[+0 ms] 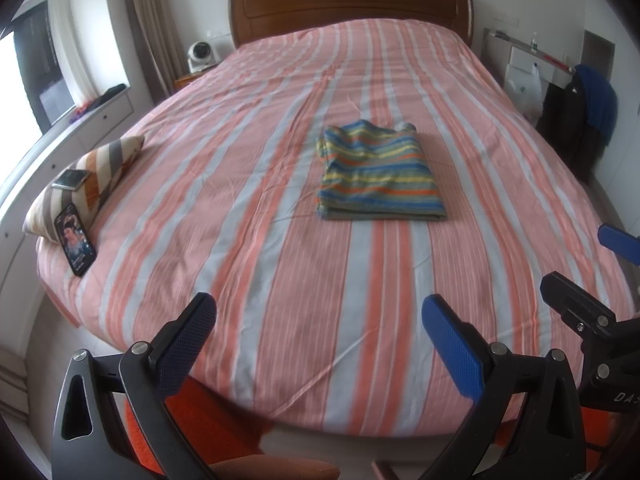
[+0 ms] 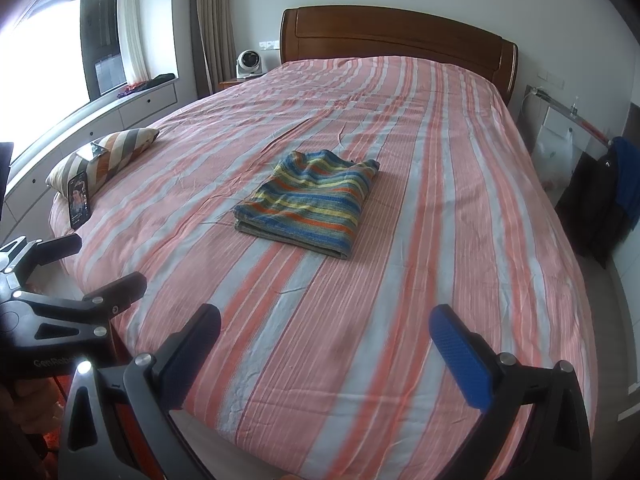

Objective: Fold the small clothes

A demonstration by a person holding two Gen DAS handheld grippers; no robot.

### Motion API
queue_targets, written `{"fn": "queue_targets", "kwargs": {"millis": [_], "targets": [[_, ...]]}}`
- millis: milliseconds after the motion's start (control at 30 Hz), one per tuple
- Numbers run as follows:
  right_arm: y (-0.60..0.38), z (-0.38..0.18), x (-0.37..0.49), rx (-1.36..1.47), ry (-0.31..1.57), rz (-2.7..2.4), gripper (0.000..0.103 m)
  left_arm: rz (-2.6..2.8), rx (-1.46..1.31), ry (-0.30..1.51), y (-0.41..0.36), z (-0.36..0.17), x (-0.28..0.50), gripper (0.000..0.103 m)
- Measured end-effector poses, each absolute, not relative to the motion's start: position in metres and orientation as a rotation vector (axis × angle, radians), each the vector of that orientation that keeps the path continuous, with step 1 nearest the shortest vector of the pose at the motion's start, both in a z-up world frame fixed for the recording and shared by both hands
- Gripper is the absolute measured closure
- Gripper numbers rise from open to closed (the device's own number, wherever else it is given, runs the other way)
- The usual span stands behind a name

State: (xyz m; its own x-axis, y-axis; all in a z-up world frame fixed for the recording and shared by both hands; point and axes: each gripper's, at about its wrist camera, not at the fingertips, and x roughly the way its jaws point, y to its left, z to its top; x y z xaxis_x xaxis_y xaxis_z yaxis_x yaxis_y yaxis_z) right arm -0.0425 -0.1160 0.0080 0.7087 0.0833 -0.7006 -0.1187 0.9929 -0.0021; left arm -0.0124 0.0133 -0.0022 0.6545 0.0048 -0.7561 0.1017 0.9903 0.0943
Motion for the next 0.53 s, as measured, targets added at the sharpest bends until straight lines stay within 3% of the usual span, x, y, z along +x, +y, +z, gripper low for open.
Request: {"fn": "queue_targets", "kwargs": {"millis": [533], "targets": [[-0.1163, 0.0066, -0.0422, -0.054, 0.776, 0.11, 0.0, -0.059, 0.151, 0.821, 0.0094, 0.003, -0.0166, 0.0]]}}
